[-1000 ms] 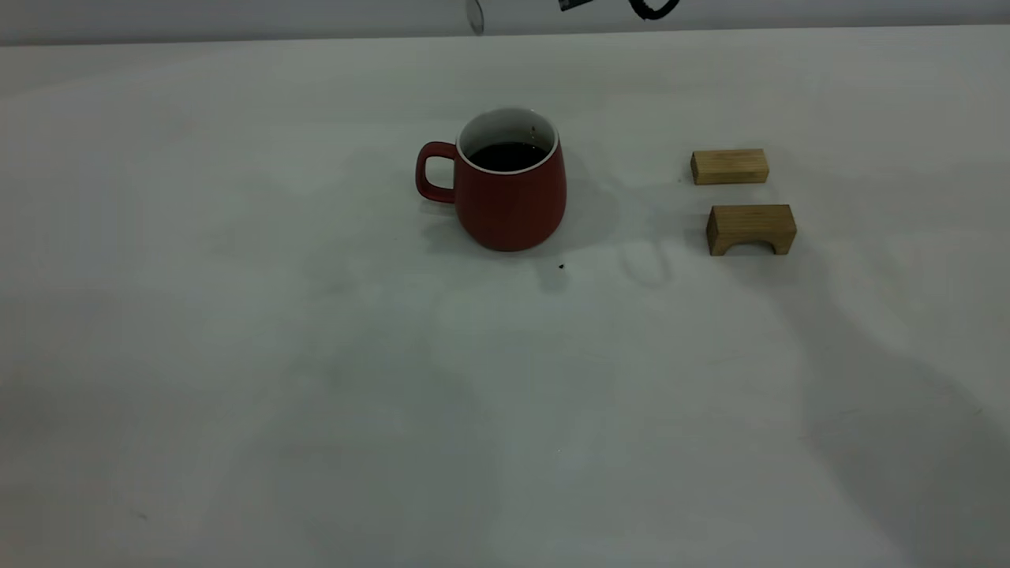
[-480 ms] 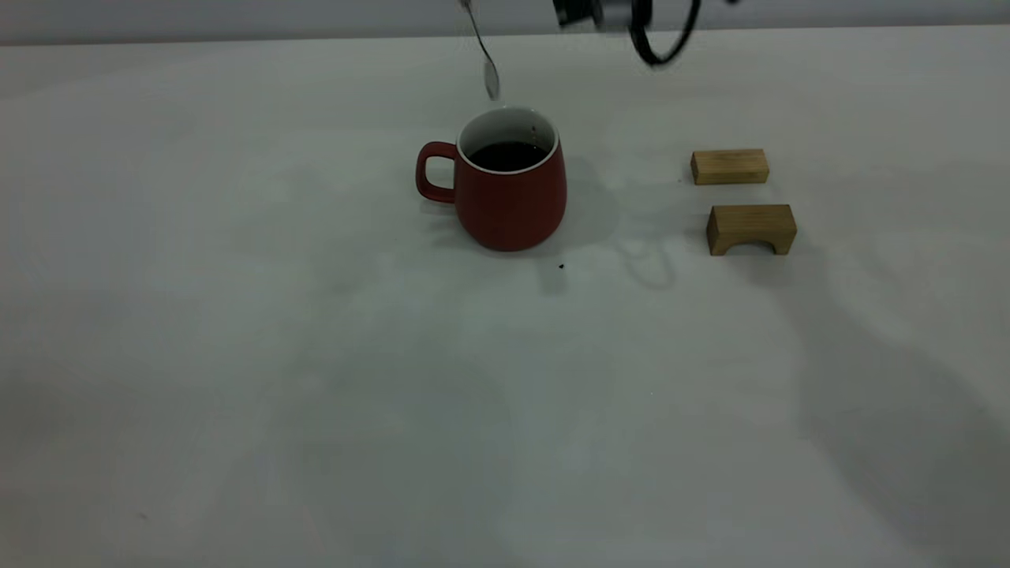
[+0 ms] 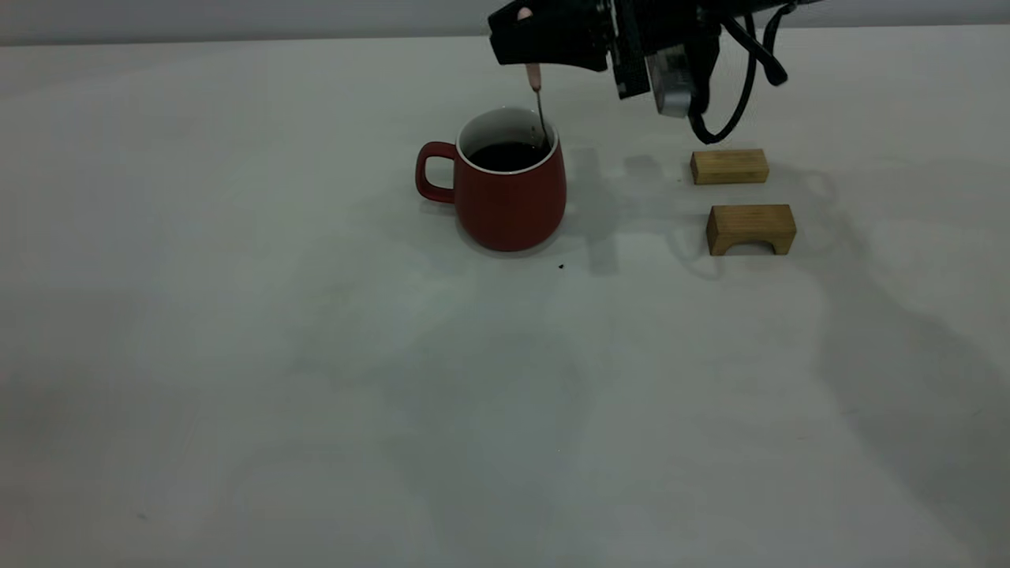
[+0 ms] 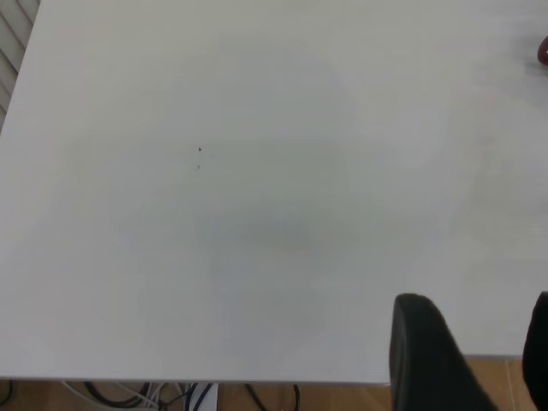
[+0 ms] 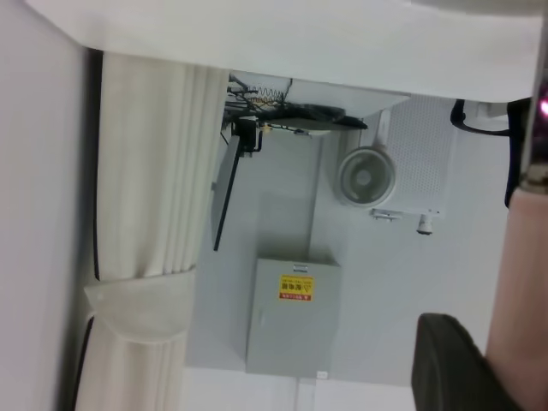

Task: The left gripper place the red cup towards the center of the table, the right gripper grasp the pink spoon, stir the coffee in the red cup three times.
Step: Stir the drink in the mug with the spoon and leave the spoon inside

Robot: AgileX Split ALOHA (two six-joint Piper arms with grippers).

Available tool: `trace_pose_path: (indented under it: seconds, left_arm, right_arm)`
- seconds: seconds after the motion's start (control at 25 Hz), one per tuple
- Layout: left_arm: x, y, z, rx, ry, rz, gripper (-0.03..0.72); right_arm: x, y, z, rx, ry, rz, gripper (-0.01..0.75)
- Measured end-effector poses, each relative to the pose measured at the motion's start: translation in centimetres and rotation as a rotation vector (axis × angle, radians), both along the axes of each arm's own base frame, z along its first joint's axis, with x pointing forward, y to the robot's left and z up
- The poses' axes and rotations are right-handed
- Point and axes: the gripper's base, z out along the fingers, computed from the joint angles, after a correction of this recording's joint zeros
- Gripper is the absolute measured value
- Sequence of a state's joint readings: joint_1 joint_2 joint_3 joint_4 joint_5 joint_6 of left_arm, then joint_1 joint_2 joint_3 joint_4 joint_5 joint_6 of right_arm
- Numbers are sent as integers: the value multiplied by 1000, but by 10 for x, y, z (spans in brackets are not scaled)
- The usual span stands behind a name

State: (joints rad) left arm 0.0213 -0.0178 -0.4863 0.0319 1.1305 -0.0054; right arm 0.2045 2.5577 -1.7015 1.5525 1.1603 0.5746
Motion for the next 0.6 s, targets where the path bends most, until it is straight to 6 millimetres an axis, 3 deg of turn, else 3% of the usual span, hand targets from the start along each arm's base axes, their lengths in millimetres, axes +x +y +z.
trace_pose_path:
  seconds: [0.16,0.4,0.6]
  left_arm:
    - [0,0,0,0,0,0,355]
    - [0,0,0,0,0,0,355]
    - [0,0,0,0,0,0,355]
  right_arm:
    - [-3,16,-3,43,29,-13,129]
    - [-6,46,-24,107,74,-27,129]
    - [1,42,-25,112,58,-39,129]
